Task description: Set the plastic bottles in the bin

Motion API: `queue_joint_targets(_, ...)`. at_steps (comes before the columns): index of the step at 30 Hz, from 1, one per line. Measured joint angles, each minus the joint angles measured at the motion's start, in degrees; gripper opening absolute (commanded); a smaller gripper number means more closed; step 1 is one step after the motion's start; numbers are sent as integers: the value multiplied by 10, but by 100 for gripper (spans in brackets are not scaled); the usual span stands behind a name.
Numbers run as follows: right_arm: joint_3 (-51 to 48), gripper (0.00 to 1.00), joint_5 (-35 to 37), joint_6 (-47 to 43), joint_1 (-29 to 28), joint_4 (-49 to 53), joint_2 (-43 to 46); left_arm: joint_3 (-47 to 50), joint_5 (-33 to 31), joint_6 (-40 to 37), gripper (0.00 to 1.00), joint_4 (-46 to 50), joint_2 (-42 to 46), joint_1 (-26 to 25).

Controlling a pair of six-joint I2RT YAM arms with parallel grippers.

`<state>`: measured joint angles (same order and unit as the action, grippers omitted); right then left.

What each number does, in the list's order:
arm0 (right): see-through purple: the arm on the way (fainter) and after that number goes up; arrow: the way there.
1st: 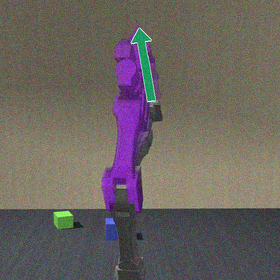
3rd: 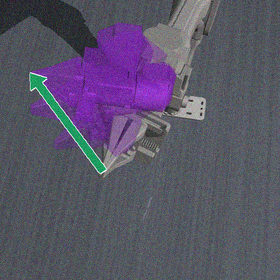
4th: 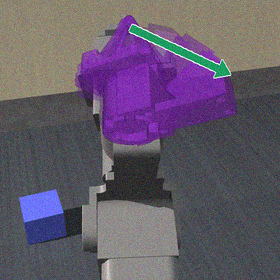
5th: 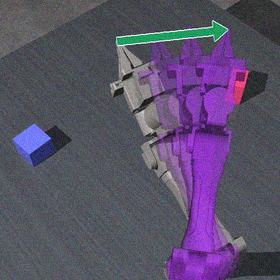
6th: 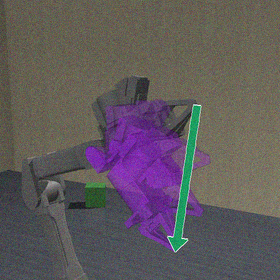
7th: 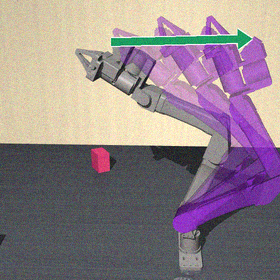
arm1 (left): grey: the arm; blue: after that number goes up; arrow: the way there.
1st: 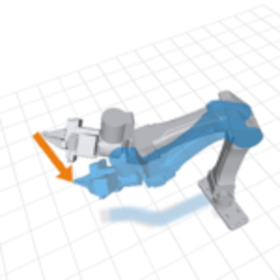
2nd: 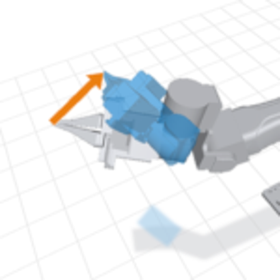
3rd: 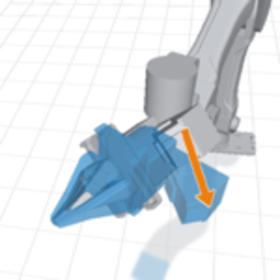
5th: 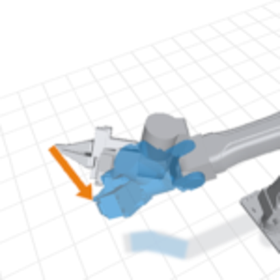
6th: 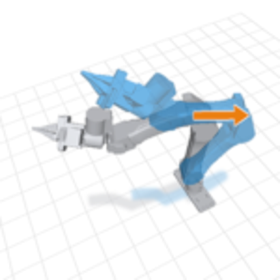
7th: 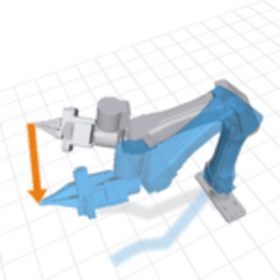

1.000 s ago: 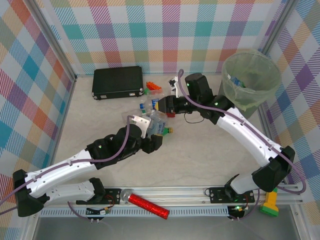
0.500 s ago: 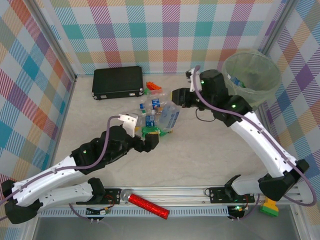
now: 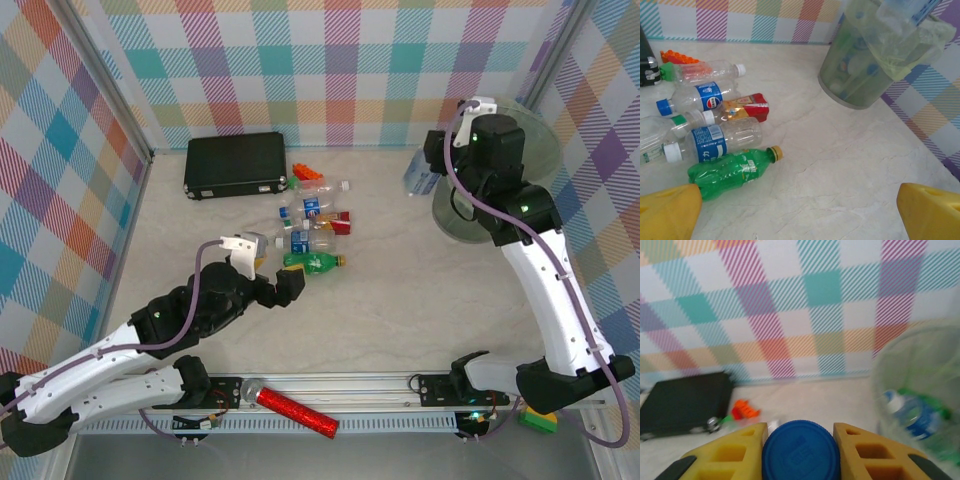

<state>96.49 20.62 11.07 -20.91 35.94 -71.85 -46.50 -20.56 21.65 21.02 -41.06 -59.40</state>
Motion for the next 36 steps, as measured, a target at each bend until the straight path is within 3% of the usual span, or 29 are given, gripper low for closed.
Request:
queue_joint_targets(7, 41, 26, 88, -85, 70, -63, -39, 10, -1, 2, 100, 0, 15, 0)
queue_joint_targets(18, 54, 25, 118, -113, 183, -134, -146, 14, -2, 11, 99, 14, 43, 0)
queue_joint_targets(21, 54, 31, 119, -111, 198, -144, -164, 17, -5, 11, 100, 19, 55, 0)
queue_joint_targets(36, 48, 30, 117, -94, 225, -193, -233, 26, -27, 13, 100, 50, 82, 0)
